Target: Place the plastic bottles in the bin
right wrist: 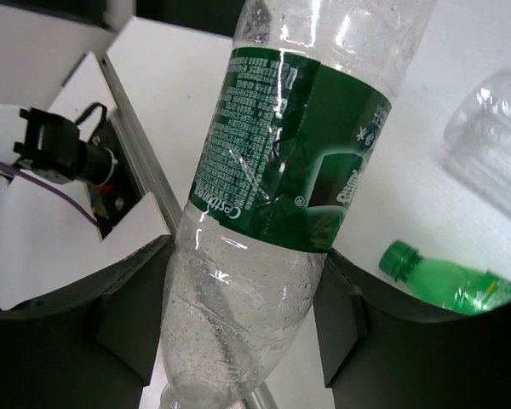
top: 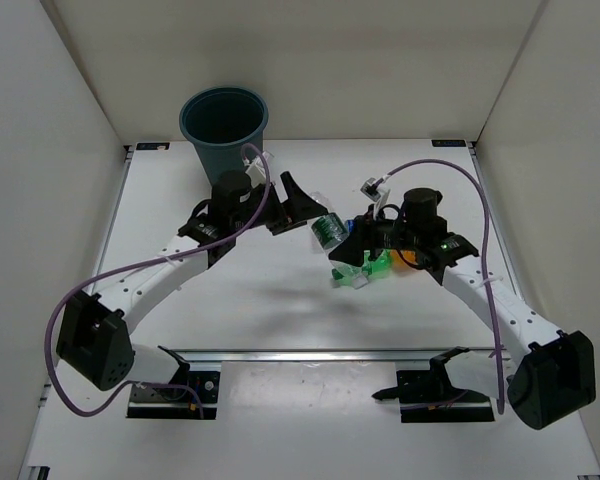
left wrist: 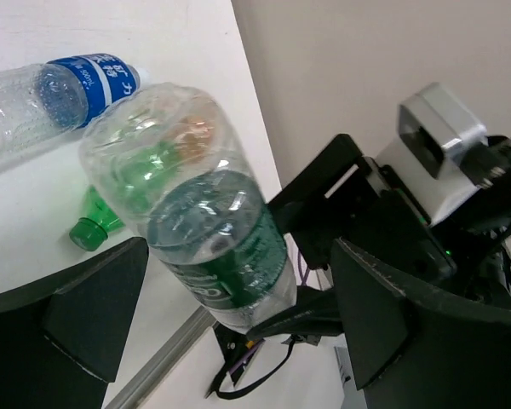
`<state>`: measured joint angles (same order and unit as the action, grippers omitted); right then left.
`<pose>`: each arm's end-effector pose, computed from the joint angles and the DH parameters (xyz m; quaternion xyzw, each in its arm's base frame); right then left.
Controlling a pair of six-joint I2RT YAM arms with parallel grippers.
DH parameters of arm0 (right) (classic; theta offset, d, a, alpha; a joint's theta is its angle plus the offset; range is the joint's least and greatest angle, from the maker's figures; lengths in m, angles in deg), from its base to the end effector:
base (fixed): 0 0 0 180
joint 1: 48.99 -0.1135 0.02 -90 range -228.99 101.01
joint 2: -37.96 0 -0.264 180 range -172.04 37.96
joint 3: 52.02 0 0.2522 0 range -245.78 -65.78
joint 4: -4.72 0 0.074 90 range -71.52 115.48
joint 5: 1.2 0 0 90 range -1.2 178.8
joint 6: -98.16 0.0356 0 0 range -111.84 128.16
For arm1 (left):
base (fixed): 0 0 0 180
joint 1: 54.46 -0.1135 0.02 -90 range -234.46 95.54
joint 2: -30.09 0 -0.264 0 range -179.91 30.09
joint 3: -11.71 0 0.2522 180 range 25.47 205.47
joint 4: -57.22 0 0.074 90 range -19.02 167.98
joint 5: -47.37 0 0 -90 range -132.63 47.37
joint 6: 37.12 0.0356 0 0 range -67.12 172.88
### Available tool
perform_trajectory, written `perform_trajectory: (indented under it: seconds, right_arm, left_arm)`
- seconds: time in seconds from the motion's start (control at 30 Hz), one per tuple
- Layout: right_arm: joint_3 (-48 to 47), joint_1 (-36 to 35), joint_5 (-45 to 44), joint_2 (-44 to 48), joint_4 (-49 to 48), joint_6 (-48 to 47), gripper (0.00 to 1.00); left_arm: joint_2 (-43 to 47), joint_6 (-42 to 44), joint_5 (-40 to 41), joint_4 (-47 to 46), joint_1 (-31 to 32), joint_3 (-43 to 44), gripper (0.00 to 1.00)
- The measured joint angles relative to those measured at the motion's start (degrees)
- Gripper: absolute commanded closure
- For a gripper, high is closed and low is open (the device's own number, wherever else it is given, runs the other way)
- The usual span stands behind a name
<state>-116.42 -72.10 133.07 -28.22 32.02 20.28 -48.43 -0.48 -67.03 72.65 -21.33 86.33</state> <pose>0.2224 0.1219 0.2988 -0.2666 0.7765 0.4517 0.3493 0.2595 -0.1869 0.3198 -0.0197 0.8064 -0.5129 0.2937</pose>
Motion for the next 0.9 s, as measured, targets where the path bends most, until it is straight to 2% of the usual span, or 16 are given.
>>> perform_trajectory:
  seconds: [0.4, 0.47, 0.57, 0.63, 0.73, 0.77, 0.8, 0.83, 0.87, 0.9]
  right_arm:
    - [2.1, -3.5, 2.8, 1.0, -12.9, 4.6, 0.87]
    - [2.6, -4.8, 3.6, 0.3, -15.3, 5.8, 0.86]
    - [3.4, -5.7, 4.0, -0.4, -16.8, 6.9, 0.85]
    - [3.7, -5.7, 3.9, -0.8, -17.2, 7.0, 0.84]
    - [3.7, -5.7, 3.2, -0.8, -17.7, 7.0, 0.69]
    - [3.7, -5.7, 3.1, -0.8, -17.7, 7.0, 0.61]
    - [3.7, -5.7, 3.1, -0.8, -17.9, 7.0, 0.49]
    - [3.7, -5.7, 3.1, -0.8, -18.0, 7.0, 0.33]
    - [3.7, -5.7, 2.8, -0.8, -18.2, 7.3, 0.23]
    - [3.7, -5.6, 2.2, -0.8, -18.1, 7.6, 0.03]
  left_arm:
    - [1.7, -1.8, 7.8, 1.5, 2.0, -1.4, 0.02]
    - [0.5, -2.5, 7.7, 0.7, 2.1, -1.4, 0.08]
    - [-1.0, -3.2, 7.9, 0.4, 2.4, -1.4, 0.31]
    - [-1.0, -3.6, 8.6, 0.7, 2.5, -1.4, 0.38]
    - [-0.8, -3.8, 9.0, 0.4, 2.4, -1.5, 0.45]
    - [-0.6, -3.7, 9.2, 0.5, 2.3, -1.5, 0.47]
    - [-0.4, -3.7, 9.4, 0.6, 2.2, -1.5, 0.5]
    - [-0.2, -3.7, 9.4, 0.8, 2.0, -1.5, 0.51]
    - [-0.1, -3.6, 9.4, 0.9, 1.9, -1.5, 0.52]
    - [0.2, -3.4, 9.4, 1.1, 1.6, -1.5, 0.53]
